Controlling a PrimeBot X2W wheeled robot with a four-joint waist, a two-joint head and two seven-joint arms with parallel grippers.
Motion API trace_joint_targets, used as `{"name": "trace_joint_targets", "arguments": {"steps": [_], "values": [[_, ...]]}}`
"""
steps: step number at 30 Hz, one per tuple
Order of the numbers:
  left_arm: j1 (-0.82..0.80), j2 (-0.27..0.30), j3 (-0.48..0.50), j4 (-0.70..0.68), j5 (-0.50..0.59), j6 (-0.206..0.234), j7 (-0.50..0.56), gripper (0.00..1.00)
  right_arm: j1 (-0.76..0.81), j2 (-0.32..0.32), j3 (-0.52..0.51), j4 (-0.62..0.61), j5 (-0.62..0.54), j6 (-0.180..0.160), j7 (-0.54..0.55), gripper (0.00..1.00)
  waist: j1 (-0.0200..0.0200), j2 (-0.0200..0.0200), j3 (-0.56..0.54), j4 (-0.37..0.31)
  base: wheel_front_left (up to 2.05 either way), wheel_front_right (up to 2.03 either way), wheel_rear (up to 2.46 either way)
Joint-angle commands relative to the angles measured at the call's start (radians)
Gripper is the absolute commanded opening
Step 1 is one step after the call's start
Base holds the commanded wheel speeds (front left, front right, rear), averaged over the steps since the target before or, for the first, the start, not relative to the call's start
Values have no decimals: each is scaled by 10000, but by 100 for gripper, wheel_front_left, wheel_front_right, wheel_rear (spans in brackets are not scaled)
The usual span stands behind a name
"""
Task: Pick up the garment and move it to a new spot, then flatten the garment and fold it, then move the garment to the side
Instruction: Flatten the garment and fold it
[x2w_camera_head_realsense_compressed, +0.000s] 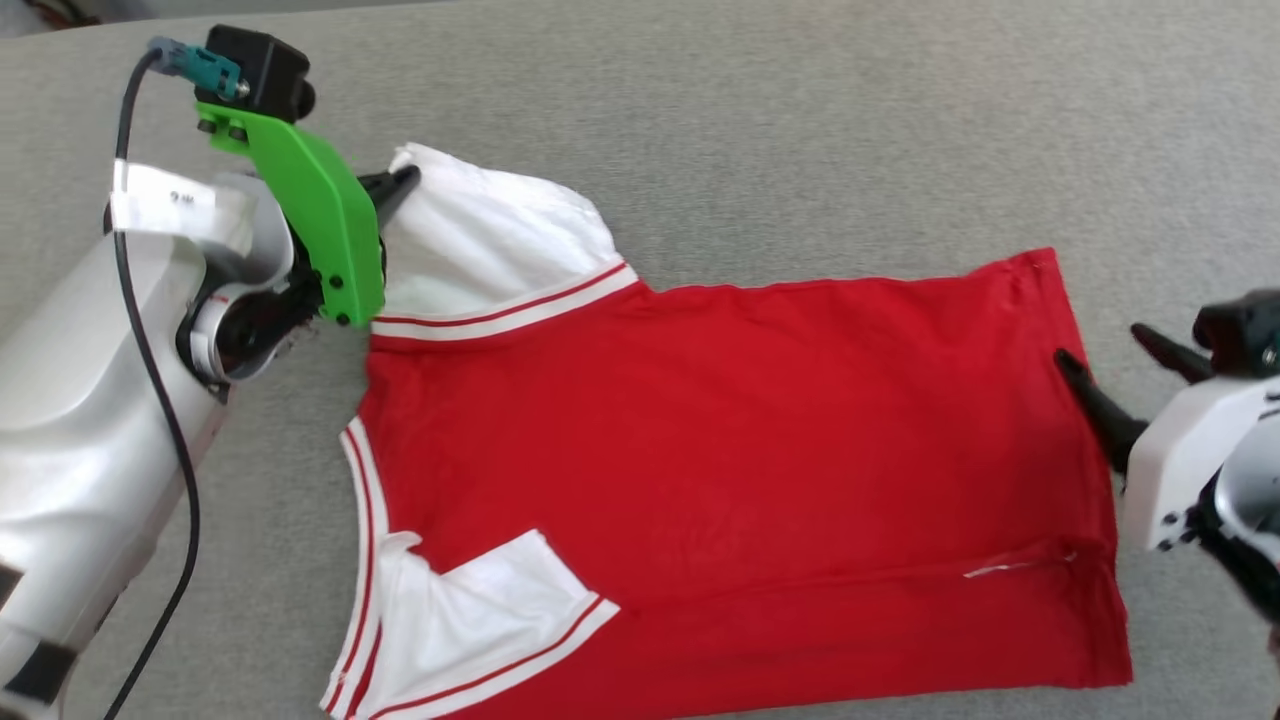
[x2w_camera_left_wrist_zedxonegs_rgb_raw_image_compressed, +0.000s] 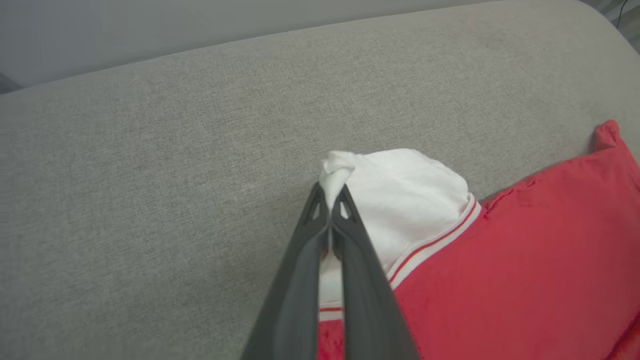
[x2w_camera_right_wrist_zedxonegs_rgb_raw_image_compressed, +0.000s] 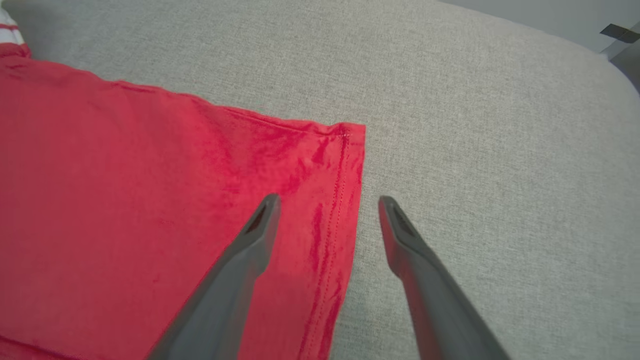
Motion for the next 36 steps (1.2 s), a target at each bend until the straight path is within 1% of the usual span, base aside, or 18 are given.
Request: {"name": "trace_joint_targets", "arguments": {"steps": [1,2,6,8,12,18,25,26,27,28,32,36], "values": [[339,255,44,-484,-51,178,72,0,-411,-241,-15,21,90,-7,393,100,1,0,4,408,0,0,0],[467,423,61,-962,-27,323,92,0,-621,-395,-27,56,159,-7,689,100,1,0,83,497,0,0,0],[878,856,134,-2634,42,855,104,0,-1407,-676,21,438,679,-7,1642,100,1,0,418,786,0,0,0],[1068,992,148,-3407,87,1095,87,0,-1800,-899,175,759,683,-7,2086,100,1,0,580,918,0,0,0],[1305,1208,119,-4651,216,1473,142,0,-2479,-1111,405,1449,717,-7,2801,100,1,0,884,1166,0,0,0],[1494,1308,-3,-5779,487,1846,141,0,-3165,-1349,904,2327,602,-7,3184,100,1,0,1164,1490,0,0,0],[1623,1273,-83,-6199,494,1987,160,0,-3243,-1679,1864,2907,851,-7,3454,100,1,0,1251,1724,0,0,0],[1642,1272,-100,-6191,497,1983,157,0,-3194,-1702,1990,2981,967,-7,3541,78,1,0,1242,1747,0,0,0],[1649,1268,-109,-6166,507,1984,146,0,-3154,-1710,2061,3031,1074,-7,3607,45,1,0,1232,1762,0,0,0],[1651,1252,-121,-6122,519,1976,124,0,-3108,-1727,2149,3072,1204,-7,3688,1,1,0,1214,1781,0,0,0],[1696,1169,-119,-5896,488,1927,-8,0,-3075,-1797,2230,3154,1423,-7,3630,0,1,0,1051,1780,0,0,0],[1801,1107,-82,-5596,493,1873,-279,0,-3134,-1775,2036,3261,1443,-7,3033,0,1,0,743,1730,0,0,0]]}}
